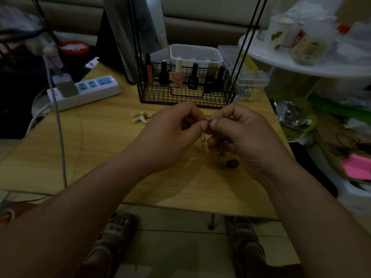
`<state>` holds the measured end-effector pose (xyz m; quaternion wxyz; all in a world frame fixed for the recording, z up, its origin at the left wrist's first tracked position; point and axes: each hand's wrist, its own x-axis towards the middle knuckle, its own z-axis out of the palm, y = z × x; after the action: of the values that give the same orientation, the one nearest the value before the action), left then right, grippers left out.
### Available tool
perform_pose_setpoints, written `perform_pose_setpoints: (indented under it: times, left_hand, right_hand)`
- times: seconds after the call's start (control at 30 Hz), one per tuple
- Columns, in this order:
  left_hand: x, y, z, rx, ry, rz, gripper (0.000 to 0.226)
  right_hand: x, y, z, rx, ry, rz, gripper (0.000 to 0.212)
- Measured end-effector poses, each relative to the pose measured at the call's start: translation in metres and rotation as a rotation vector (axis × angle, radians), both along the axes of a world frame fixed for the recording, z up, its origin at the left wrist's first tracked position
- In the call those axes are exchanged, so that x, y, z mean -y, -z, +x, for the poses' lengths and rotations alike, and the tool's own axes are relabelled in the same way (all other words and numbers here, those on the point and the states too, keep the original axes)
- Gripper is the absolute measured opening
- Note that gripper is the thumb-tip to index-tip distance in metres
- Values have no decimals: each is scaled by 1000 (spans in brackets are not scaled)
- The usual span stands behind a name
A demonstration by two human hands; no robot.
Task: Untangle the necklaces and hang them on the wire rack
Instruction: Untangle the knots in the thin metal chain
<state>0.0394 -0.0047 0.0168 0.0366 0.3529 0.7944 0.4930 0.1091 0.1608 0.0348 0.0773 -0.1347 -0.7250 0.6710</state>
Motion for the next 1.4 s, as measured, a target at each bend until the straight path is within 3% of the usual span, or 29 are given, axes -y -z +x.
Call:
perform_pose_setpoints:
  times: [0.3,0.5,0.7,0.77,0.9,1.1,1.4]
  left_hand:
    - [0,0,2,-10,-26,1,8]
    - [-3,0,3,121,3,50,8]
    - [-2,2,1,124,18,42,10]
    - [0,2,0,40,23,11,17]
    - [4,4,1,-149,9,-76,9]
    - [6,6,2,-222,7,-159,10]
    - [1,3,-1,47,-26,-56,7]
  right_hand:
    - [-1,6,0,-13,18,235,7]
    - [1,5,-3,75,-41,-72,10]
    - [-1,4,-3,156,-118,-16,26]
    - [-2,4,-1,149,-121,38,22]
    - [0,4,1,138,-89,164,11]
    - [0,4,1,134,-93,225,10]
    - [2,-2,1,149,-175,-14,14]
